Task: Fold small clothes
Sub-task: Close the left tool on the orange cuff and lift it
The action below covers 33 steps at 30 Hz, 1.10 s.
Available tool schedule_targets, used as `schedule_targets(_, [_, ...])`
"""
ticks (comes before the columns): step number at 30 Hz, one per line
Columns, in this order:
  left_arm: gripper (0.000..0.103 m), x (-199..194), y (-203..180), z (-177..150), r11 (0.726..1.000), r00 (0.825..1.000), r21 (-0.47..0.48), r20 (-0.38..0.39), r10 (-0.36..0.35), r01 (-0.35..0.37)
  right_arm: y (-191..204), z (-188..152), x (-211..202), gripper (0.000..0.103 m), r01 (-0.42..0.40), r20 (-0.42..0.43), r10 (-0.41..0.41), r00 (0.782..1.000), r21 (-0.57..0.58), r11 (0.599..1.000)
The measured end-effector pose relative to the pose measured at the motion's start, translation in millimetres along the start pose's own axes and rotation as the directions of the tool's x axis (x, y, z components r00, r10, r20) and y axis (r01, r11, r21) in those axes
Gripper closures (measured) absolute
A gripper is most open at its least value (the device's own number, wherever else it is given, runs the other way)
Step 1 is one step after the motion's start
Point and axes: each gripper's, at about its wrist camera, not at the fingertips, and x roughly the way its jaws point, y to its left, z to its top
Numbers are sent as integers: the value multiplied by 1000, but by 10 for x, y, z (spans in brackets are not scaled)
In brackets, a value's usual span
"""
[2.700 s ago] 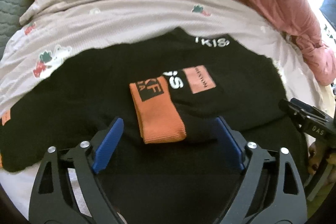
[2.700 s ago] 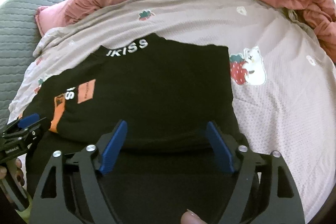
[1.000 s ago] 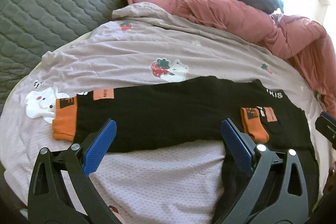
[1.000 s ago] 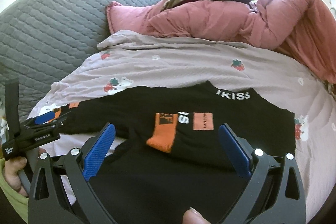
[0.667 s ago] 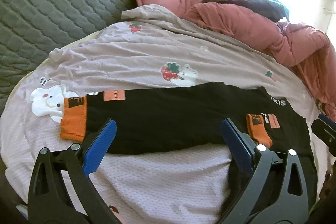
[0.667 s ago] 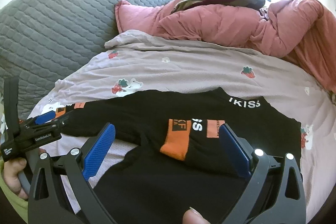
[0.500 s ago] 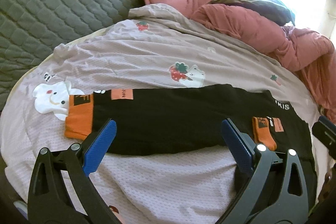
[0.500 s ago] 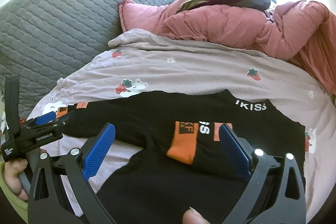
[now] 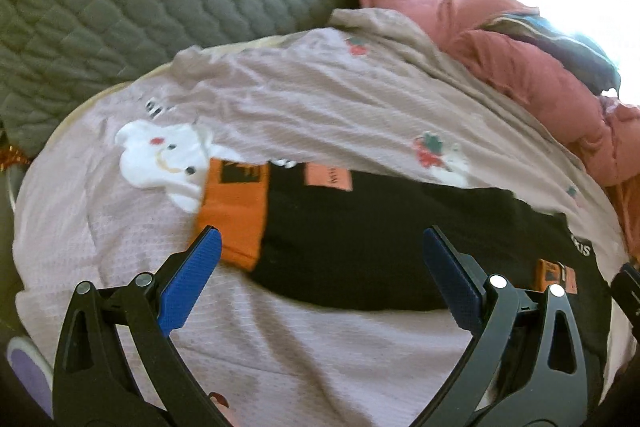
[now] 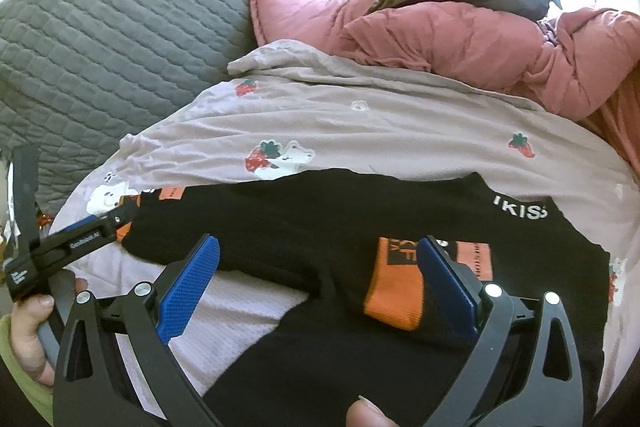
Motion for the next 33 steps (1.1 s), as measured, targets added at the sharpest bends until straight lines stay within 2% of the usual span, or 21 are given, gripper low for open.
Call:
schedule_targets(4, [10,83,122,-18,999,999,-38,-35,-3,1,106,17,63,5,-14,-6,14,1000,-19,1000])
schedule_targets(10, [10,176,279,-38,993,997,-114,-61,-44,37,377,60,190,5,-50,-19,49,999,-83,995])
schedule_targets(15, [25,255,384,-68,982,994,-176,-75,-82,68,557,55,413,5,-59,-58,52,997,-136,989])
schedule_targets(22, [48,414,506,-45,972,993,-217,-47,-106,93,615,-28,592,5,-80,-99,69,993,-117,990])
schedule_targets(23, [54,435,515,-38,972,993,-216,-47,-106,94,609,-46,605,5,-80,-105,68,992,-111,991])
schedule_targets(24, [65,446,528,-38,973,994,-213,-43,-105,94,599,-59,615,5,-79,-111,67,992,-104,991])
schedule_targets(29, [93,434,627,-35,962,988,-226,-1,-154,149,471,-102,588,5,-73,-113,68,991,-46,996])
schedule_targets(30, [96,399,644,-24,959,987,-232,14,-162,161,437,-107,567,5,-72,-110,68,992,-35,997])
schedule_targets(33, [96,309,605,6,960,983,-215,52,-174,181,325,-124,487,5,-64,-97,63,993,-4,998])
